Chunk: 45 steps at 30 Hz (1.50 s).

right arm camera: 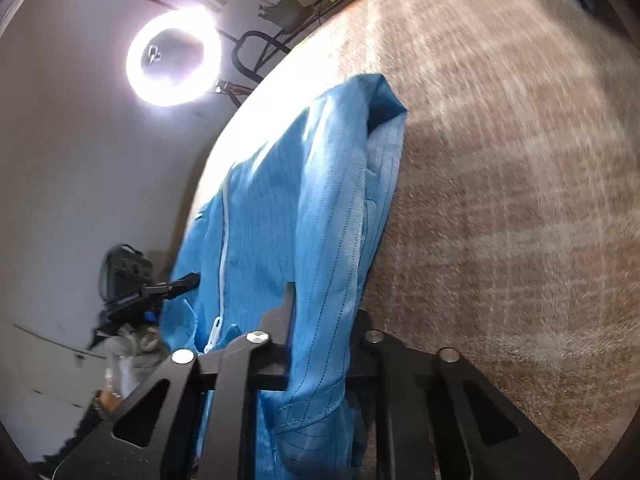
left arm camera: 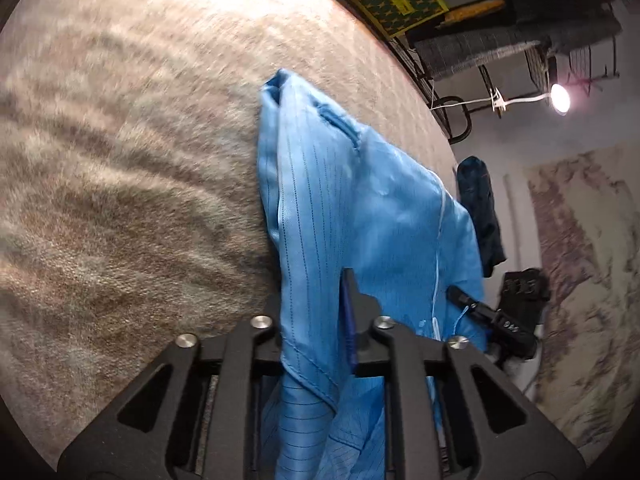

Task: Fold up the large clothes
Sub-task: 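Grasp the coat's hem with both tools and lift it off the bed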

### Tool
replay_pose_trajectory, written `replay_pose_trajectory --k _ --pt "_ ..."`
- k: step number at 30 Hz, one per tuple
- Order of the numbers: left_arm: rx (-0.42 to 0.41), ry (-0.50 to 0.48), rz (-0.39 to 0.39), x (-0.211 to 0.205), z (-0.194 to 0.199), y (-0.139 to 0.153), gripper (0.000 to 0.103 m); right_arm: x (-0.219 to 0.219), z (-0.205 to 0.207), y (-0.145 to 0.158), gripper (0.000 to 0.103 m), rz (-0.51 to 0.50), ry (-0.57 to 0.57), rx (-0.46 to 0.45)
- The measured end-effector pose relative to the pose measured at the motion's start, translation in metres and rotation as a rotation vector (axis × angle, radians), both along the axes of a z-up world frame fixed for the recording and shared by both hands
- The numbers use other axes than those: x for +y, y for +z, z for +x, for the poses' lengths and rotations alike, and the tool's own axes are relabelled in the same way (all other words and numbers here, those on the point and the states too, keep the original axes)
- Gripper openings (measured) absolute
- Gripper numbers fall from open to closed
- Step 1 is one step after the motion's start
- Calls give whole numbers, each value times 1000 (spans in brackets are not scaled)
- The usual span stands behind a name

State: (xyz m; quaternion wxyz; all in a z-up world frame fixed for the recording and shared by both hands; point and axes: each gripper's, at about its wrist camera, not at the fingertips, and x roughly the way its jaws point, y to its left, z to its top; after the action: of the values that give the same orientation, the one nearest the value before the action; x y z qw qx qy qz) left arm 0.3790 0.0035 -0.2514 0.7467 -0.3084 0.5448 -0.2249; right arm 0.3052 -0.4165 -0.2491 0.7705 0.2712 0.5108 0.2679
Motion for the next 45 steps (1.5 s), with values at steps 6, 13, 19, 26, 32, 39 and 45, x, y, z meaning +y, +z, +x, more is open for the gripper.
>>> replay_pose_trajectory --k 6,13,19,26,32,39,45 --pt "-99 -28 57 -14 -15 29 7 14 -18 38 5 -149 28 -103" --pt "-163 -72 48 -39 -31 59 6 15 -40 81 4 -208 28 -192" --pt "-216 -124 30 -75 -34 82 6 -14 -48 104 4 -226 -2 -224" --pt "-273 -214 0 -137 -25 106 6 -75 -58 119 4 -263 -60 -251" --pt "-308 -278 -24 -205 -4 120 6 -118 -55 127 4 -332 -113 -267" --pt "-362 -351 -31 -288 19 135 6 -180 -44 143 4 -420 -175 -296" --pt "-426 -385 -32 -360 50 154 6 -235 -21 163 4 -498 -221 -355"
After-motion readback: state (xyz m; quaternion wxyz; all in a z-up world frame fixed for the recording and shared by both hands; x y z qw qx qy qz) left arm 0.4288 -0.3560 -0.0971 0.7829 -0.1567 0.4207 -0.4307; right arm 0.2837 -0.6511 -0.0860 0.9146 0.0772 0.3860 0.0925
